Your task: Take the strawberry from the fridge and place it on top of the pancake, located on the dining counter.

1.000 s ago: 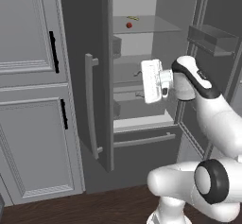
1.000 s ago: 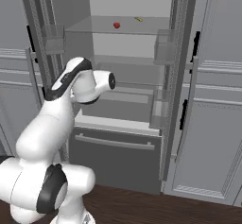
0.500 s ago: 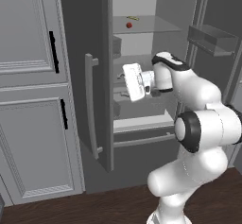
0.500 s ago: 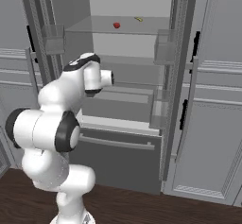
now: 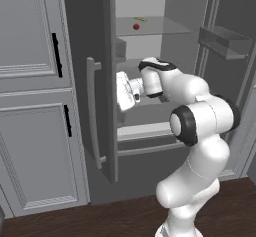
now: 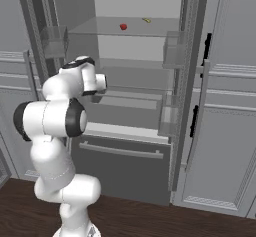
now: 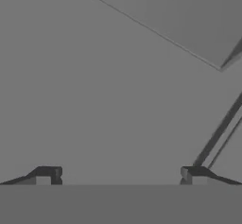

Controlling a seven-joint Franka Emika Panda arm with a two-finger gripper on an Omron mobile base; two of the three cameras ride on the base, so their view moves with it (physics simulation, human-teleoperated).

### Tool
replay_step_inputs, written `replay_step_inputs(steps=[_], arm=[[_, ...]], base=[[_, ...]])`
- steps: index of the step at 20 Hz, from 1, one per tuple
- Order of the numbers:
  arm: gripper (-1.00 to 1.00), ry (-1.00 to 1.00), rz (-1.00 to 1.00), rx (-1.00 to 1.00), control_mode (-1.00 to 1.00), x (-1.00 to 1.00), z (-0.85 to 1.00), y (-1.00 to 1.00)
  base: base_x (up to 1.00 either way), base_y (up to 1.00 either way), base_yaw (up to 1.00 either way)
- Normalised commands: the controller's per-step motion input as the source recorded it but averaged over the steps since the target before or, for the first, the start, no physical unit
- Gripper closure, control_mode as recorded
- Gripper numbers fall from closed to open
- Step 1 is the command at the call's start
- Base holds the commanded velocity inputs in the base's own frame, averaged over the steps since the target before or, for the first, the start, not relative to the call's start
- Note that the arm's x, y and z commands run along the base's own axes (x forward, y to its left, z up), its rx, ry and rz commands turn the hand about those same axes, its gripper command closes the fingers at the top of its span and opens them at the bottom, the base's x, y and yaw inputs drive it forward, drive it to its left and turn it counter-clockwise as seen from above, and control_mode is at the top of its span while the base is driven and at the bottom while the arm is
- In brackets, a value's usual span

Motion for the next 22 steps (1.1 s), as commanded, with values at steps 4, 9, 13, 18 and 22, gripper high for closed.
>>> replay_step_inputs(steps=[4,9,13,18,22], arm=[[-1.00,0.04,0.02,0.00,-1.00,0.00,-0.19,0.77],[-1.00,0.00,0.00,0.00,-1.00,0.00,-0.10,0.80],[-1.00,0.00,-0.05,0.00,-1.00,-0.06,0.00,0.62],[-1.00,0.00,-0.09,0.00,-1.00,-0.07,0.00,0.24],[-1.00,0.00,-0.12,0.00,-1.00,-0.01,0.00,-0.18]], base=[[0.00,0.00,0.00],[0.00,0.00,0.00],[0.00,0.00,0.00],[0.00,0.00,0.00],[0.00,0.00,0.00]])
